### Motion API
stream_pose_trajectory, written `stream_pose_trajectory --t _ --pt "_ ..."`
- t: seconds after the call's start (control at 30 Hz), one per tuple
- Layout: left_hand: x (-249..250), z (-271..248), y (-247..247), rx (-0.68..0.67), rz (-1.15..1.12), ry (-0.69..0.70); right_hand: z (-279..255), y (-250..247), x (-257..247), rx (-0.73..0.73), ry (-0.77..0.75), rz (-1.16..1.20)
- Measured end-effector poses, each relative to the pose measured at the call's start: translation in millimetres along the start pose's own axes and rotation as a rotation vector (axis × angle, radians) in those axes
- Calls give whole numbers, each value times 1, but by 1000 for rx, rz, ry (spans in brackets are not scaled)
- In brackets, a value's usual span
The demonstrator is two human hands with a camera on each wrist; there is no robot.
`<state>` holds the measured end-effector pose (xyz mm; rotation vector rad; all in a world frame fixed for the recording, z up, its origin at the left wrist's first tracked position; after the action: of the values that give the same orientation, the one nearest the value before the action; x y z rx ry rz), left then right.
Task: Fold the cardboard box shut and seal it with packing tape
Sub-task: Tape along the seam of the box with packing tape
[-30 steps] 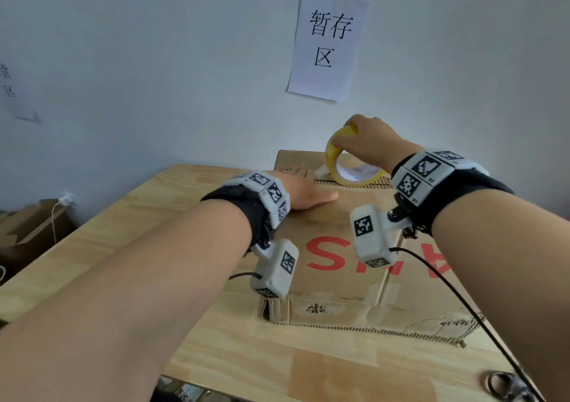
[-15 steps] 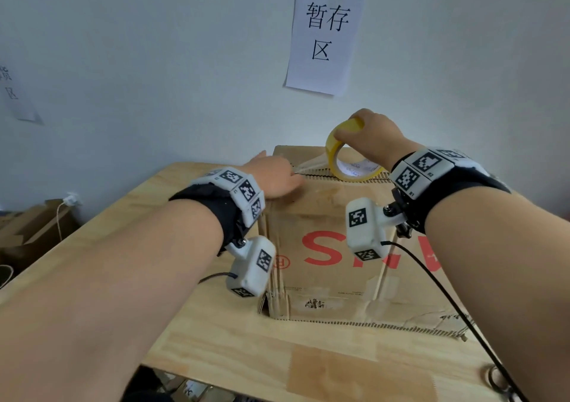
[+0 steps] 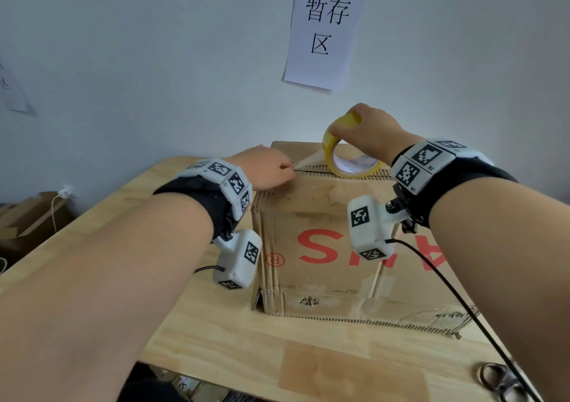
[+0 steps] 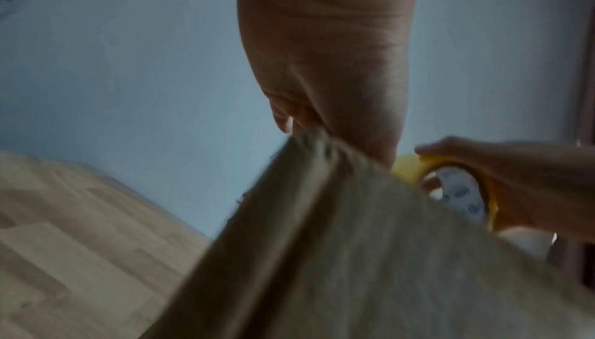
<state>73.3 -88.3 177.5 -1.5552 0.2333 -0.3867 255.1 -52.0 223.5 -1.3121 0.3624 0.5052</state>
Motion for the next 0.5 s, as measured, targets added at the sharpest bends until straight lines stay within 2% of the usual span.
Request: stream_pose_trajectory --t 0.1,0.2,0.33,0.5 --pt "14 8 10 43 -115 -2 0 4 -3 -1 0 -69" --pt "3 4 7 9 -171 13 1 3 -4 1 14 -90" --pt "-20 -12 -1 -7 -207 -9 2 0 1 0 26 -53" --pt "-16 -8 0 17 -193 -34 -2 0 0 -2 25 -46"
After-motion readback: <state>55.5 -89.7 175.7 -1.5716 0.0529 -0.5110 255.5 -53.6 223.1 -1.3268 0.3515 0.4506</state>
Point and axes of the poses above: each hand's wrist, its own z-axis towards the middle knuckle, its own y-axis out of the palm, x = y × z, the point moved 5 cm from there along z, towards the middle knuckle, and after that the axes turned 5 degrees about y, right-handed, at the moved point
